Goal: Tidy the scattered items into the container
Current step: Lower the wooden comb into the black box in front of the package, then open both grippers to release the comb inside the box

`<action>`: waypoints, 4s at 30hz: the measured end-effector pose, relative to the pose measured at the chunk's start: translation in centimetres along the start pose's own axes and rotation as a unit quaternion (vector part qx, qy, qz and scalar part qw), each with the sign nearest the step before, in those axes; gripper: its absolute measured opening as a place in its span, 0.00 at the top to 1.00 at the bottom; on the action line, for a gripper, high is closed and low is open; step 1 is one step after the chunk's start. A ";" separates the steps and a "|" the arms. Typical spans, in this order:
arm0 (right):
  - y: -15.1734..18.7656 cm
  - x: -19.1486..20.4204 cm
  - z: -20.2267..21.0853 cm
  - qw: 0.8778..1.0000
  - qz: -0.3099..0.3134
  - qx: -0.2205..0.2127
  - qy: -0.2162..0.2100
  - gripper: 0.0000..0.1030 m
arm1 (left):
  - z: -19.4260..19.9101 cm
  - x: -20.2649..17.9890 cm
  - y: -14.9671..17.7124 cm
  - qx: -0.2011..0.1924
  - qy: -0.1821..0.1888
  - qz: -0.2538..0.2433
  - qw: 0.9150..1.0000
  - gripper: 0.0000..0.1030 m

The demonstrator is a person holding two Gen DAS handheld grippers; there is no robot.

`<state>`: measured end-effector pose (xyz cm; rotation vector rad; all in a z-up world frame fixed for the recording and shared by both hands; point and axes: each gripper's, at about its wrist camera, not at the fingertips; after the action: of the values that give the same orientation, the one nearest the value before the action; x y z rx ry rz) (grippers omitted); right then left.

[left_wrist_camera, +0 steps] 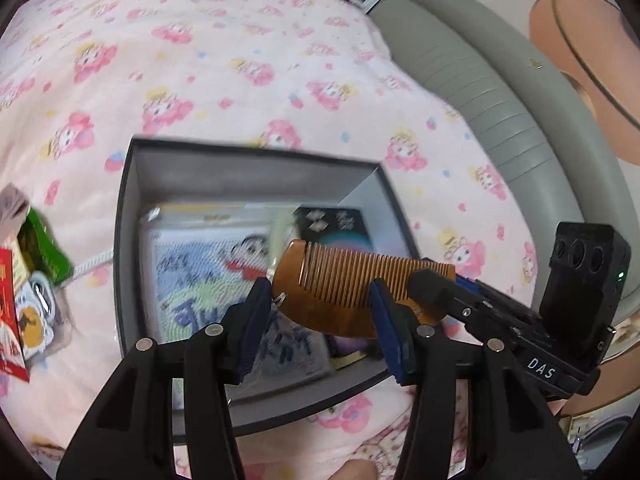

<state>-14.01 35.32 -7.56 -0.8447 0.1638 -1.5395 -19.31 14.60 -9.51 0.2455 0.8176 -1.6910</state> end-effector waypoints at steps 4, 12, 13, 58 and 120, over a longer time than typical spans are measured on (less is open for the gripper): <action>0.9 0.2 -2.4 0.999 0.002 0.048 0.005 0.75 | -1.7 1.4 1.2 0.029 -0.026 0.012 0.999 0.51; 2.5 -0.6 -6.8 0.990 0.001 0.136 0.042 0.74 | -4.8 2.4 2.4 0.089 -0.073 0.029 0.993 0.51; 2.7 -0.4 -7.1 0.989 0.004 0.140 0.044 0.74 | -5.0 2.1 2.4 0.091 -0.092 0.022 0.991 0.51; 3.7 1.2 -7.9 0.976 0.062 0.156 0.138 0.73 | -5.9 2.0 1.9 0.111 -0.114 0.001 0.987 0.60; 4.2 2.2 -4.2 0.975 0.058 0.087 0.194 0.65 | 0.7 0.3 3.6 -0.025 -0.161 -0.052 0.985 0.41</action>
<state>-12.93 31.00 -12.10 -0.3831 0.3496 -1.5699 -15.87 13.66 -10.54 -0.1063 0.6371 -1.7461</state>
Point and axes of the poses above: each gripper's, at about its wrist camera, not at the fingertips, and z roughly against the way its jaws point, x to its left, y to its underside, and after that the axes turned 4 degrees about y, right-handed
